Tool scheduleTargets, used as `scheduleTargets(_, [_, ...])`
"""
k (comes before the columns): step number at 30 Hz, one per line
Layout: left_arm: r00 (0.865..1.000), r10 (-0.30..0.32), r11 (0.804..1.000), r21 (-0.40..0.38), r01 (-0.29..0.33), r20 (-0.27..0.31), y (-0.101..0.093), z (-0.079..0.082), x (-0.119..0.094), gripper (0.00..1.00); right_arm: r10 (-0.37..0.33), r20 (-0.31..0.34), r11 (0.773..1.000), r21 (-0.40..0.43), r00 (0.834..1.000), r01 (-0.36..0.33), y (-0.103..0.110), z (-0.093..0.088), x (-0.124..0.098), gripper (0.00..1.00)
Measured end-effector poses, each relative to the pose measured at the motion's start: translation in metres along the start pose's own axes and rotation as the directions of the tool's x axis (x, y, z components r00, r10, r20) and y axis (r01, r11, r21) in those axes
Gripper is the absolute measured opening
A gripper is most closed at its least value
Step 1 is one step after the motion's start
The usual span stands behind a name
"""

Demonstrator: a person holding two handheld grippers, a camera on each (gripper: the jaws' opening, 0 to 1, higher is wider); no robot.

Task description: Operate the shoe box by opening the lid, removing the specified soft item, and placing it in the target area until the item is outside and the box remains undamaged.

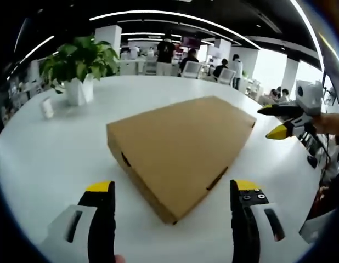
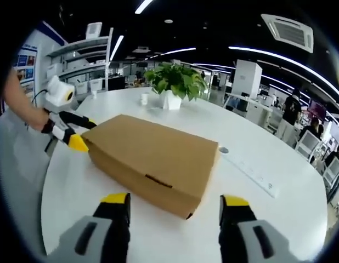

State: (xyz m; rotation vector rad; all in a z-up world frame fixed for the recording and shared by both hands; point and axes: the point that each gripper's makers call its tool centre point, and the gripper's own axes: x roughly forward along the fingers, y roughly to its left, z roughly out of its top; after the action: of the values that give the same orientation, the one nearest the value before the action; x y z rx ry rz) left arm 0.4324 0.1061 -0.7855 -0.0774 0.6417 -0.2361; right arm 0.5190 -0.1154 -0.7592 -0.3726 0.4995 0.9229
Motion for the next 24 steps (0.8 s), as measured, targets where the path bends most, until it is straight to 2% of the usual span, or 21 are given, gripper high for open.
scheduleTargets(5, [1.0,-0.006,1.0,-0.015,0.006,-0.002,0.0,0.002,0.004,0.87,0.017,-0.026,1.0,-0.001,1.0,-0.017,0.001,-0.001,0.01,0.62])
scheduleTargets(8, [1.0,0.0,1.0,-0.023,0.0,-0.004,0.002,0.002,0.006,0.86,0.031,-0.056,0.998,-0.06,0.998,-0.034,0.004,-0.003,0.015,0.61])
scheduleTargets(10, [1.0,0.003,0.999,-0.036,-0.003,-0.003,0.003,0.002,0.007,0.86,0.035,-0.075,0.997,-0.068,0.997,-0.04,0.005,-0.006,0.018,0.61])
scheduleTargets(14, [1.0,0.001,0.999,-0.042,-0.001,0.002,0.001,0.005,0.01,0.86,0.037,-0.082,0.998,-0.05,0.996,-0.042,0.003,-0.004,0.023,0.6])
scheduleTargets(17, [1.0,-0.007,0.999,-0.041,0.007,0.002,-0.002,0.005,0.013,0.85,0.03,-0.063,0.999,-0.018,0.998,-0.031,-0.002,0.004,0.027,0.58])
scheduleTargets(19, [1.0,-0.019,0.999,-0.031,0.019,0.005,-0.006,0.006,0.014,0.82,0.032,-0.052,0.999,-0.003,0.998,-0.032,-0.002,0.007,0.029,0.53])
scheduleTargets(20, [1.0,-0.013,0.999,-0.032,0.013,0.002,-0.005,0.006,0.014,0.82,0.027,-0.069,1.0,0.003,0.997,-0.026,-0.001,0.005,0.029,0.53])
scheduleTargets(24, [1.0,-0.019,0.999,-0.029,0.019,-0.008,-0.004,0.007,0.015,0.81,0.023,-0.059,1.0,0.005,0.998,-0.023,0.004,0.007,0.028,0.53])
